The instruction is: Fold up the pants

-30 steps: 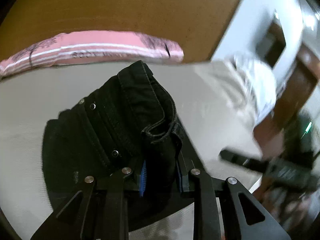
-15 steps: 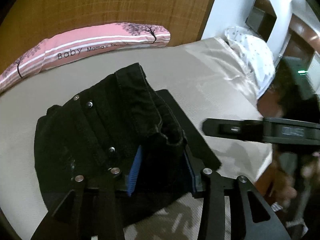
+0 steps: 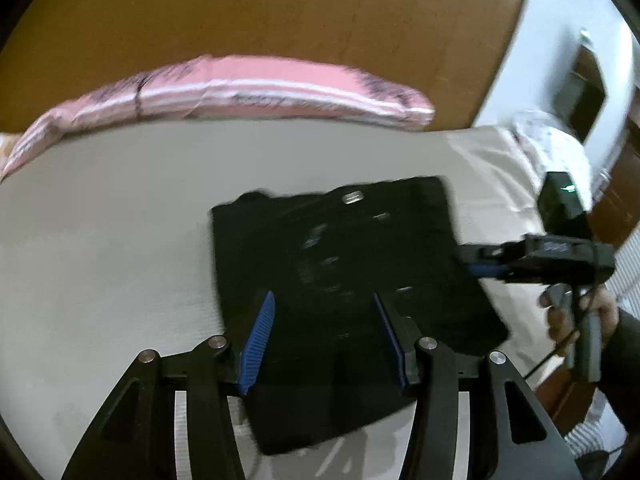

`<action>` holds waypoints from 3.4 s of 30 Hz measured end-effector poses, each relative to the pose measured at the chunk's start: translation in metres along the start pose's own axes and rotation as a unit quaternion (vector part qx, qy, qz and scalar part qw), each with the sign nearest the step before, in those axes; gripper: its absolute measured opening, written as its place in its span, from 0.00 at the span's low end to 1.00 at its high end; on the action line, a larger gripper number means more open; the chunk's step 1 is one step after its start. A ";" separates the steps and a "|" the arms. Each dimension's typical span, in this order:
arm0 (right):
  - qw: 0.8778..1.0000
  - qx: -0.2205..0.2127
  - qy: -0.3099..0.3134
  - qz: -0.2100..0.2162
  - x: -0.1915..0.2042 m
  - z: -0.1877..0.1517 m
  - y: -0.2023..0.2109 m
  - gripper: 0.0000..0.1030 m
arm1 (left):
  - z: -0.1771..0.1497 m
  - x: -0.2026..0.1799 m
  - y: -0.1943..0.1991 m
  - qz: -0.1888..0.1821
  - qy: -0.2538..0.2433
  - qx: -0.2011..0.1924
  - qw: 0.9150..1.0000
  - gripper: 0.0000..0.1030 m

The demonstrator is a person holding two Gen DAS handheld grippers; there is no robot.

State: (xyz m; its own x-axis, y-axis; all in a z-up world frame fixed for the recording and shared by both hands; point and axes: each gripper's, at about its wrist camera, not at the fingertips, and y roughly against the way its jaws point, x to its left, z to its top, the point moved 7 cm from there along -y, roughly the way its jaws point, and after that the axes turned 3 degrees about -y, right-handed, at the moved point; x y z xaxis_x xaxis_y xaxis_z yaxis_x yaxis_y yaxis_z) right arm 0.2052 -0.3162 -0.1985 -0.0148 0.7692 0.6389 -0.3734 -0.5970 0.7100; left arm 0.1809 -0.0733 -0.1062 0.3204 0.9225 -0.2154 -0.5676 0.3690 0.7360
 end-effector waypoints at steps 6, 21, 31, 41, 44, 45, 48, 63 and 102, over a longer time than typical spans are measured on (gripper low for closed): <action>0.999 0.014 0.016 0.026 -0.001 0.013 -0.013 0.64 | -0.020 0.013 -0.024 0.004 0.012 0.033 0.999 0.50; 0.994 0.047 0.062 0.080 0.024 0.014 -0.050 0.40 | -0.034 0.013 -0.044 0.015 0.012 0.055 0.998 0.54; 0.998 0.028 0.049 0.025 0.031 0.013 -0.053 0.36 | -0.034 0.014 -0.047 0.035 0.025 0.069 0.997 0.56; 0.998 -0.006 0.047 -0.029 0.058 0.005 -0.024 0.12 | -0.031 0.039 -0.024 0.096 0.044 0.056 0.993 0.56; 0.998 -0.011 0.052 -0.041 0.071 0.003 -0.015 0.11 | -0.032 0.048 -0.020 0.120 0.041 0.057 0.990 0.56; 0.998 -0.012 0.052 -0.039 0.074 0.003 -0.012 0.11 | -0.032 0.050 -0.020 0.125 0.041 0.058 0.990 0.56; 0.998 -0.021 0.051 -0.039 0.083 0.003 0.001 0.10 | -0.032 0.054 -0.019 0.131 0.042 0.059 0.989 0.56; 0.996 -0.070 -0.003 -0.062 0.036 0.008 0.046 0.09 | -0.028 0.030 -0.037 0.114 0.016 0.075 0.990 0.56; 0.981 -0.075 -0.010 -0.181 -0.027 -0.053 0.044 0.43 | -0.046 0.019 -0.047 0.109 -0.006 0.082 0.991 0.59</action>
State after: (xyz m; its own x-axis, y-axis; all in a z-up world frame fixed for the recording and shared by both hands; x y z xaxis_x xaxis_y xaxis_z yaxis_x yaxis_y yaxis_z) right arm 0.1403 -0.3517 -0.2003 0.1610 0.9192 0.3594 -0.4831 -0.2441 0.8408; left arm 0.1785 -0.0677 -0.1742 0.2126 0.9766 -0.0327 -0.4943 0.1363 0.8585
